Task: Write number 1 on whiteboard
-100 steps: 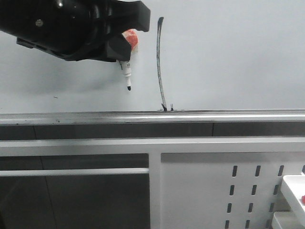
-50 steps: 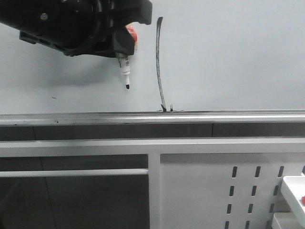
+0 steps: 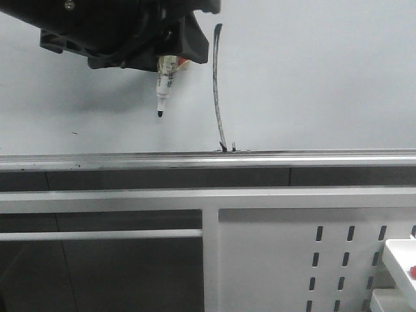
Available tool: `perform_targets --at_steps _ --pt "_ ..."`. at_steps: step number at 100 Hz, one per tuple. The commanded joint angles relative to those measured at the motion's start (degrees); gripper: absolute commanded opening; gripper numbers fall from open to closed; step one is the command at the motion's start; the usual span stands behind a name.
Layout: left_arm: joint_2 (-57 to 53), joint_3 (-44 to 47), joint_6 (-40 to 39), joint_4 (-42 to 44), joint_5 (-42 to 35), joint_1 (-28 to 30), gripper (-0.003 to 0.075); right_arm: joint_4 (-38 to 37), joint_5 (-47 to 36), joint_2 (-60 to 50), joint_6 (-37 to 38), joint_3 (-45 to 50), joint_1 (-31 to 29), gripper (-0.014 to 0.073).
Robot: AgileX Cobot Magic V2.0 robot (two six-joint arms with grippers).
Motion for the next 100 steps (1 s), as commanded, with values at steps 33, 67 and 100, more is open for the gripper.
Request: perform_targets --at_steps 33,67,100 --pt "-10.1 4.7 0.2 0.3 -8.1 0.7 0.0449 -2.2 -4.8 0.3 0.2 -1.4 -0.3 -0.0069" --pt "-33.0 18.9 0.3 -2.1 -5.7 -2.1 0.0091 -12.3 -3.0 -9.6 0.2 -1.4 -0.3 -0.0069" --pt "-52.5 25.9 0.3 -0.7 6.9 -2.6 -0.002 -13.0 6.0 -19.9 0.5 -1.4 -0.3 -0.0069"
